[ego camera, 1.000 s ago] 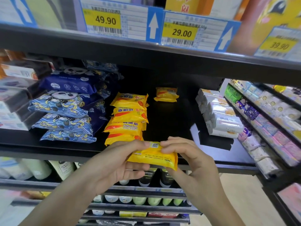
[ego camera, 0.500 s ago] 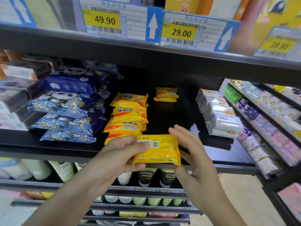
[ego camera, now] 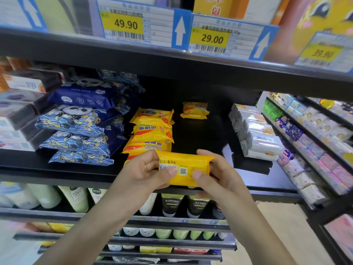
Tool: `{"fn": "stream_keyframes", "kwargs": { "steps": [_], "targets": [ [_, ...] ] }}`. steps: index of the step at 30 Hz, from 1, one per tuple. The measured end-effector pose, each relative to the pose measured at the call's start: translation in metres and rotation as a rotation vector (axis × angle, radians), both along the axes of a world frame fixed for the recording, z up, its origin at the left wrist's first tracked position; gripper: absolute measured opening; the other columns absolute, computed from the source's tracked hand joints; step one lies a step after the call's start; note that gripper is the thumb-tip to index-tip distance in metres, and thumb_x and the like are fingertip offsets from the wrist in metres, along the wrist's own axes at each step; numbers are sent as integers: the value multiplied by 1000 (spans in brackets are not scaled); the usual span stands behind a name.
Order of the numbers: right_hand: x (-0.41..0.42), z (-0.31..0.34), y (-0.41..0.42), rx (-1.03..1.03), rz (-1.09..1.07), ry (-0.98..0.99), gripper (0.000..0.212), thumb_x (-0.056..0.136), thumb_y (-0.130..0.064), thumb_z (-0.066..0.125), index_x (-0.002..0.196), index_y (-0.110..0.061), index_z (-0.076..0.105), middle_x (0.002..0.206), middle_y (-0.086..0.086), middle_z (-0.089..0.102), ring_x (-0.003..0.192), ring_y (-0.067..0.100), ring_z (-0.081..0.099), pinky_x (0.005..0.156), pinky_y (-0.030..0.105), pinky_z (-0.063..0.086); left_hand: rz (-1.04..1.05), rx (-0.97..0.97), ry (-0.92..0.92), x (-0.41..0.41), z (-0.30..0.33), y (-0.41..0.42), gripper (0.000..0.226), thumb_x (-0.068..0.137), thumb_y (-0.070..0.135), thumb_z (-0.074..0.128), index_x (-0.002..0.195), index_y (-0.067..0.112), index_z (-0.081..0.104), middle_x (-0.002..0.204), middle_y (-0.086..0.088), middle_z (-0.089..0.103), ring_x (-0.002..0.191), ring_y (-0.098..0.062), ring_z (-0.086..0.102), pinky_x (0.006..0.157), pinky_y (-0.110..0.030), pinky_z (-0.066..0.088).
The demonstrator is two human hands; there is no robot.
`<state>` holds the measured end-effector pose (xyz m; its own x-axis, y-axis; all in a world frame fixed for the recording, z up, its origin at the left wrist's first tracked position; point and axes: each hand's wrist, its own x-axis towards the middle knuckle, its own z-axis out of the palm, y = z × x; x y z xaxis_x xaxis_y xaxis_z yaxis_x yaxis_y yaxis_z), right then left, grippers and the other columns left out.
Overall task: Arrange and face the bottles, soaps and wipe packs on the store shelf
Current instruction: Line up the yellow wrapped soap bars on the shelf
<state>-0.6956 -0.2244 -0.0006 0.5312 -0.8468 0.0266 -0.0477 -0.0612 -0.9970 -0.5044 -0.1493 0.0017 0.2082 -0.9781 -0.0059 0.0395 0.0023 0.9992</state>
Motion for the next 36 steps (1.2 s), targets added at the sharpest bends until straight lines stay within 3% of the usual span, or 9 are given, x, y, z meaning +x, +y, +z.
{"fn": "stream_keyframes", "kwargs": {
  "steps": [4, 9, 13, 19, 23, 26, 27, 29, 36],
  "targets": [
    [4, -1, 1, -21, 6, -11, 37, 86, -29, 70, 123, -30, 66, 107, -1, 76, 84, 22, 73, 72, 30, 58, 12, -10, 3, 0, -3, 2, 28, 88, 21, 70, 114, 10, 66, 112, -3, 77, 105, -18, 74, 95, -30, 59],
    [6, -6, 3, -54, -8, -26, 19, 97, -16, 66, 113, -25, 70, 102, 3, 76, 81, 21, 72, 74, 32, 57, 9, 34, -4, 2, -5, 4, 29, 86, 26, 74, 113, 18, 68, 114, -2, 77, 107, -19, 73, 95, -38, 60],
    [4, -5, 4, -94, -32, -73, 25, 96, -14, 67, 105, -36, 72, 102, 0, 75, 87, 17, 71, 79, 31, 58, 9, 159, 63, 8, -7, 5, 50, 82, 56, 76, 122, 26, 68, 120, 1, 76, 112, -17, 72, 95, -40, 57],
    [1, -4, 5, -224, 10, -150, 28, 92, -7, 72, 111, -27, 71, 102, -5, 69, 94, 14, 64, 81, 32, 55, 22, 346, 139, 6, 4, 3, 78, 79, 82, 60, 119, 16, 70, 104, -11, 78, 87, -27, 76, 68, -36, 58],
    [-4, -9, 4, -279, 28, -164, 34, 85, -8, 72, 108, -32, 74, 120, -3, 70, 113, 18, 65, 85, 29, 54, -52, 318, 355, 3, 14, 0, 69, 95, 67, 48, 107, 4, 74, 94, -20, 73, 77, -23, 69, 63, -28, 57],
    [-5, -14, 2, -324, 53, -186, 41, 80, 0, 73, 105, -32, 76, 126, 1, 67, 124, 26, 61, 88, 30, 55, -61, 175, 407, 4, 7, 8, 62, 90, 64, 62, 73, 7, 50, 72, -17, 48, 41, -4, 58, 45, -12, 42],
    [-5, -16, 2, -333, 64, -190, 42, 79, 2, 74, 105, -31, 76, 127, 2, 67, 126, 27, 61, 89, 32, 55, -143, 207, 356, 5, 4, 7, 66, 73, 70, 74, 74, 7, 52, 70, -19, 54, 37, -3, 59, 46, -12, 44],
    [-6, -19, 1, -338, 78, -182, 43, 78, 3, 74, 105, -30, 76, 129, 0, 65, 126, 28, 60, 89, 34, 55, -157, 295, 301, -2, 10, 9, 54, 54, 48, 84, 89, 9, 69, 78, -23, 73, 50, -17, 70, 47, -26, 56],
    [-11, -21, 2, -418, 77, -15, 49, 79, 1, 74, 108, -39, 72, 139, -12, 54, 128, 23, 58, 90, 36, 56, 1, 360, 340, -1, 5, -9, 42, 71, 24, 79, 108, 5, 74, 93, -18, 77, 67, -19, 74, 57, -26, 61]
  ]
}}
